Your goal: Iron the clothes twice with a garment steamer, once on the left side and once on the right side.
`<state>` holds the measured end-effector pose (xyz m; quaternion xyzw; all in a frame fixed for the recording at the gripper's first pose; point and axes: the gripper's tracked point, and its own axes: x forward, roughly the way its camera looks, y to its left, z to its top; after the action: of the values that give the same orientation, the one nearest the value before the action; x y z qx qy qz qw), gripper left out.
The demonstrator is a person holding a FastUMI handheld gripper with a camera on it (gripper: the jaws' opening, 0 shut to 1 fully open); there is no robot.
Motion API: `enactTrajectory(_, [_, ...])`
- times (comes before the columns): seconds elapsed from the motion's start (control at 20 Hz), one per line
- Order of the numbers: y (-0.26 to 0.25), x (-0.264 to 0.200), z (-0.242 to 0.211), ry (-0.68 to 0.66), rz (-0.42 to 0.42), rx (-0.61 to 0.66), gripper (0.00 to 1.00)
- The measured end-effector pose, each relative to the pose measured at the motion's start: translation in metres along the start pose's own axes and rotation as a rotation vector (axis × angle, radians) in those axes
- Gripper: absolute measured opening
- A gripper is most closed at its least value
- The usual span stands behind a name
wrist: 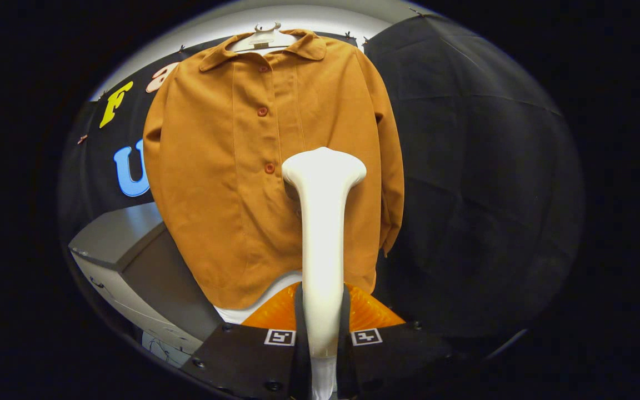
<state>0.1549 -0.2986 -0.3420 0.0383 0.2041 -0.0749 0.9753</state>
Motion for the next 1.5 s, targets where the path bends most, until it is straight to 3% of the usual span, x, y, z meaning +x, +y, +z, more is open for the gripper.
enactTrajectory(0.4, [-0.009,-0.012,-0.079,0.175,-0.057,0.019,0.21])
enactTrajectory(0.75, [0.009,-0.052,-0.11,0.228,-0.071,0.049,0.21])
enactTrajectory(1.15, [0.038,-0.108,-0.052,0.102,-0.057,0.038,0.21])
enactTrajectory(1.5, [0.072,-0.136,0.05,-0.068,-0.05,0.028,0.21])
